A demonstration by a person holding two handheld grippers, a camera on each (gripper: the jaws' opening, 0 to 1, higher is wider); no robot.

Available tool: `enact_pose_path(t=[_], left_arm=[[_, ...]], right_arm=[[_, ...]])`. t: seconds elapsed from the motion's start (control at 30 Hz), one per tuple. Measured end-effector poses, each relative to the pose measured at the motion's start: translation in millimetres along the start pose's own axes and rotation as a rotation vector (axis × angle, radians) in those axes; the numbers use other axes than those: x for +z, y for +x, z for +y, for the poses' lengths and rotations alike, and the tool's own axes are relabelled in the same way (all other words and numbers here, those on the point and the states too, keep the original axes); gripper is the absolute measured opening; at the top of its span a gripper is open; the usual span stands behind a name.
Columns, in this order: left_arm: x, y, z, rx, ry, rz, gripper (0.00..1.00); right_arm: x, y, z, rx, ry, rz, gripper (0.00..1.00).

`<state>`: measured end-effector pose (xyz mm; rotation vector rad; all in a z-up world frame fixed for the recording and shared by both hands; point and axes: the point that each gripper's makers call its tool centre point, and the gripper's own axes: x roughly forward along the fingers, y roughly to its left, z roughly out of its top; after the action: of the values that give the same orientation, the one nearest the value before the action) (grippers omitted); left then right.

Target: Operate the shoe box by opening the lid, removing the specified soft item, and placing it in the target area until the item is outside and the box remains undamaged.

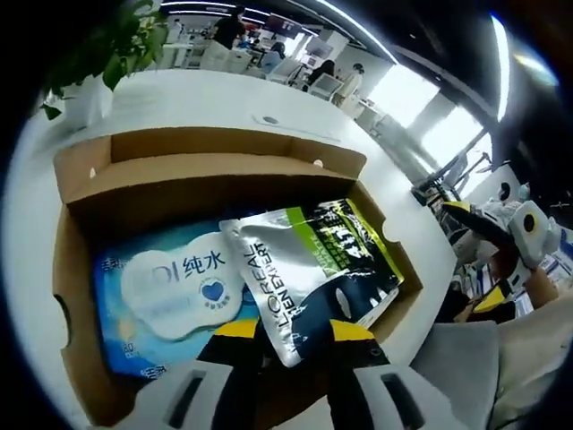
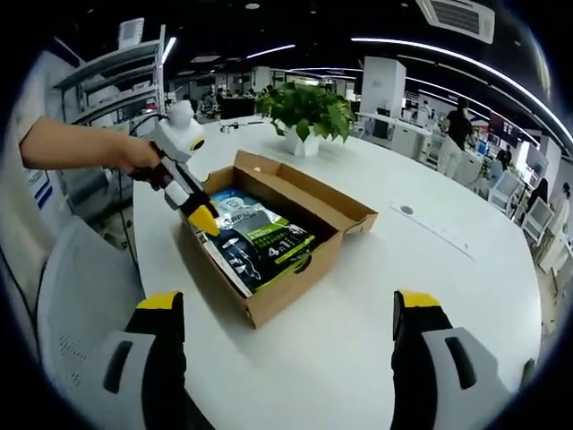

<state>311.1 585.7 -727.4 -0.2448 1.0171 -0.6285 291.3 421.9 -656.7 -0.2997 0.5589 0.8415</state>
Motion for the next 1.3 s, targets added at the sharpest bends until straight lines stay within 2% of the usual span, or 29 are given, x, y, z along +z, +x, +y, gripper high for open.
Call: enact_pose_path(t=[0.17, 0.23, 0.57, 0.6, 0.67, 1.0, 1.17, 1.3], left_arm=[[2.5, 0, -1.9, -0.018, -0.018, -0.012, 0.24], [5.5, -1, -4.3, -0.026, 0.003, -0.033, 0.17], [8.4, -3, -2.7, -0.006, 0.022, -0.055, 0.05], [7.4, -5, 1.7, 0.02, 0.041, -0.049, 0.01], [8.4, -6, -0.4, 0.0, 0.028, -0.059, 0.01], [16.6, -16, 4.2, 0.008, 0.016, -0.1, 0.0], [19.7, -23, 8.3, 0.021, 0.019, -0.121, 0.0], [19.4, -29, 10.8, 0.029, 0.021, -0.13, 0.0]], right_arm=[[-3.6, 2, 1, 0.005, 0.012, 0.006, 0.91], [-3.9, 2, 2, 0.006, 0.013, 0.006, 0.91], [-4.3, 9, 7, 0.025, 0.033, 0.005, 0.9], [-4.6, 9, 8, 0.029, 0.036, 0.007, 0.9], [-4.7, 11, 10, 0.033, 0.038, 0.007, 0.9], [1.2, 20, 20, 0.073, 0.053, 0.001, 0.85], [8.8, 25, 26, 0.105, 0.049, -0.033, 0.77], [11.7, 30, 30, 0.129, 0.061, -0.032, 0.71]])
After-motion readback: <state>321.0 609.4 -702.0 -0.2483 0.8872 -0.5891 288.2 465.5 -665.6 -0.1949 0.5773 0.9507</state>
